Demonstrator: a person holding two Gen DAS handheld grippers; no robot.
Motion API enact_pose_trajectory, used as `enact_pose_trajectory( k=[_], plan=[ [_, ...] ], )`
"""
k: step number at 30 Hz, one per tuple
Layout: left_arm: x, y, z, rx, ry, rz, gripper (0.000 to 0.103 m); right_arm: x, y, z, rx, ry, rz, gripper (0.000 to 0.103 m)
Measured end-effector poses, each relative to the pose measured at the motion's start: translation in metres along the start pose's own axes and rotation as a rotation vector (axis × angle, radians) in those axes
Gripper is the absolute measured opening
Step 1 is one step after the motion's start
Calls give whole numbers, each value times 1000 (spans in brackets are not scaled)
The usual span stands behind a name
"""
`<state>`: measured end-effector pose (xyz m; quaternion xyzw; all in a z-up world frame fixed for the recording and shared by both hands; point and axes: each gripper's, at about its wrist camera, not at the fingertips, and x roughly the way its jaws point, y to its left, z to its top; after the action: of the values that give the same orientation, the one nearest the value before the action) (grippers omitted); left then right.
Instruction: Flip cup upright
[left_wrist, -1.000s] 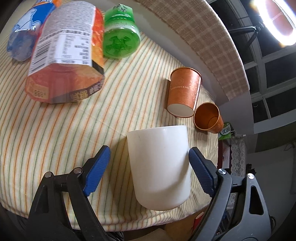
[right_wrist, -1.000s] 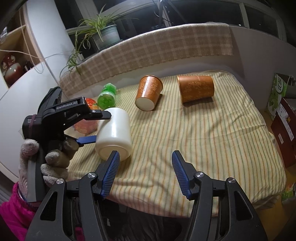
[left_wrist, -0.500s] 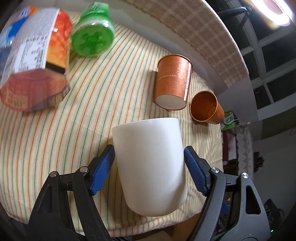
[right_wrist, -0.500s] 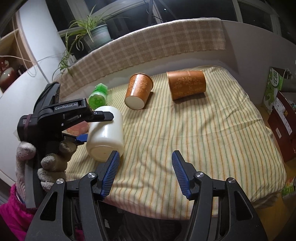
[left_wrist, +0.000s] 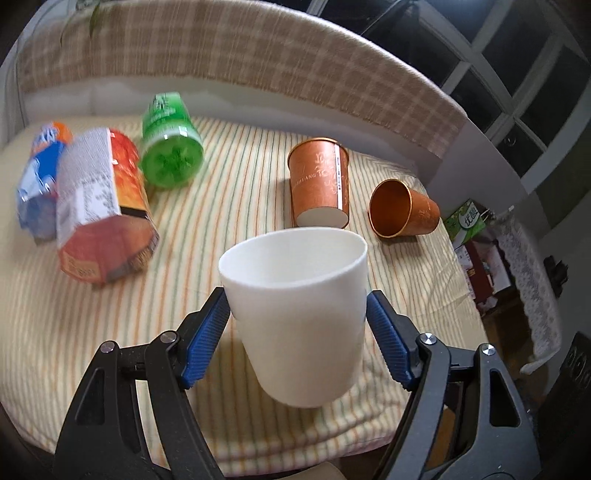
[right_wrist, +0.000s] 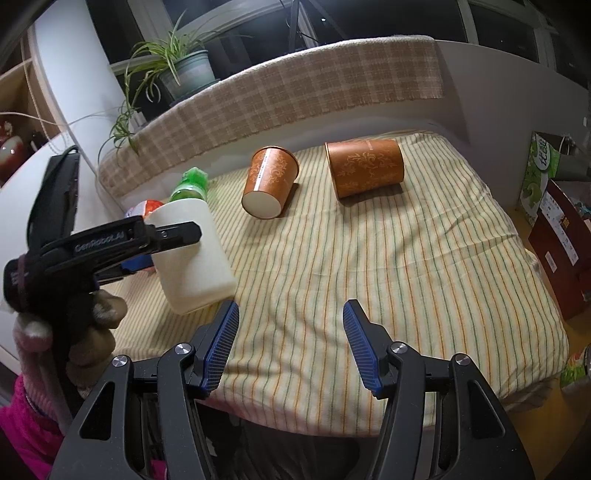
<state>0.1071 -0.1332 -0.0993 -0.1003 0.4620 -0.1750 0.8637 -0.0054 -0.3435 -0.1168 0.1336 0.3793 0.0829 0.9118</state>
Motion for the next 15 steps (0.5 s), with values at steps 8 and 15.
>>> enact_pose_trajectory(
  k=[8,15],
  plan=[
    [-11,6,-5,67,-56,49,77,5,2,1,1,11,-1,58],
    [-13,4,-4,166,-146,143,77,7,7,0,-2,16,-5,58]
  ],
)
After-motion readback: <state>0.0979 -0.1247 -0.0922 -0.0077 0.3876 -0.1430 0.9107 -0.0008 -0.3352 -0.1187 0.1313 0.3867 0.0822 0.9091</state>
